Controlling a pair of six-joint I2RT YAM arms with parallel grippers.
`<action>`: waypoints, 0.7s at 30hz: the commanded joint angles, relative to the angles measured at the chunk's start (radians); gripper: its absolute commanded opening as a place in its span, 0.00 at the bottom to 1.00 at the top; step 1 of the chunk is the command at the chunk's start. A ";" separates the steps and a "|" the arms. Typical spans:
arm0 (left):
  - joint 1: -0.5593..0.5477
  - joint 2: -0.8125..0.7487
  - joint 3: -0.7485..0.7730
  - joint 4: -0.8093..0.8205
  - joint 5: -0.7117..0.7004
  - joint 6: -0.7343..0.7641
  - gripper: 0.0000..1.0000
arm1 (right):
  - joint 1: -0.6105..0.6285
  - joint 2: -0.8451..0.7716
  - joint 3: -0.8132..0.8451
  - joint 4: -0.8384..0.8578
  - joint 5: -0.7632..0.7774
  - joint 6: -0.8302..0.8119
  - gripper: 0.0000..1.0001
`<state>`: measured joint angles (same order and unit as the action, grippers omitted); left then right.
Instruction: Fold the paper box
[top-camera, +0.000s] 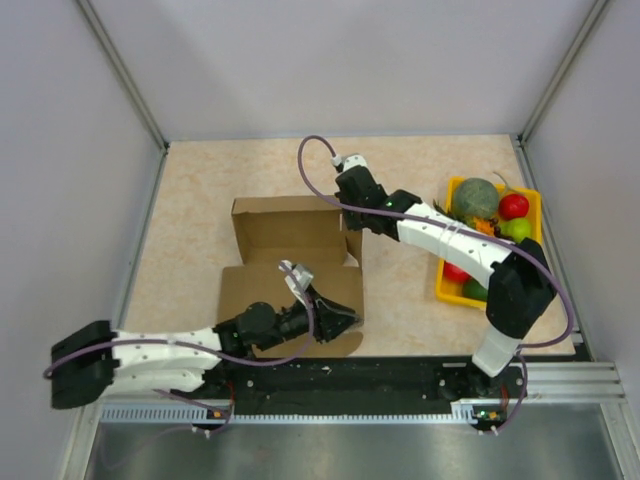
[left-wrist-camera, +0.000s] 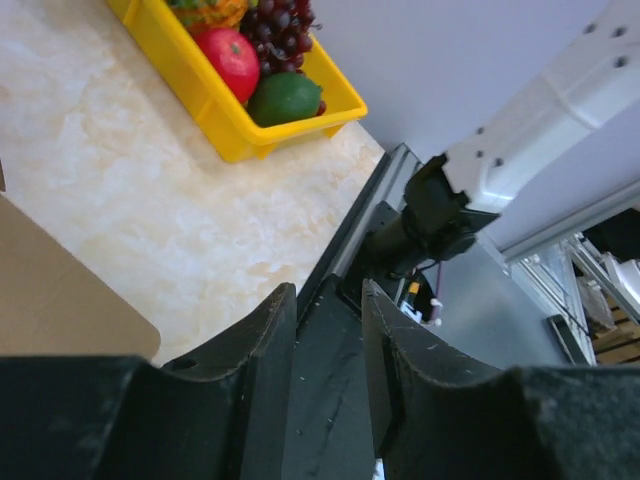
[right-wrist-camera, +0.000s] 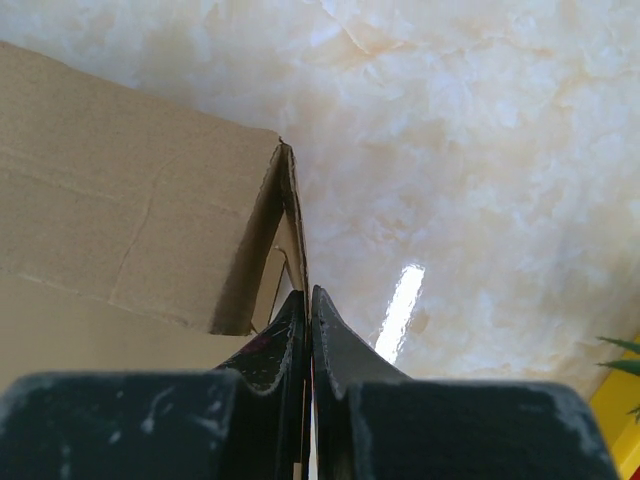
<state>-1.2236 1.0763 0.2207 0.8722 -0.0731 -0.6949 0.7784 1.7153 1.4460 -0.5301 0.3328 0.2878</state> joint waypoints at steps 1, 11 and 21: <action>0.001 -0.321 0.123 -0.636 -0.032 0.032 0.38 | 0.004 0.007 -0.050 0.033 0.005 -0.075 0.00; 0.370 -0.534 0.446 -1.349 -0.176 -0.006 0.30 | 0.002 -0.008 -0.081 0.094 -0.052 -0.058 0.00; 0.803 -0.156 0.908 -1.284 0.034 0.222 0.52 | 0.002 -0.013 -0.090 0.093 -0.094 -0.012 0.00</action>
<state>-0.5179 0.8314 0.9630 -0.4793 -0.1440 -0.5556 0.7788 1.7016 1.3895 -0.4068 0.2810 0.2398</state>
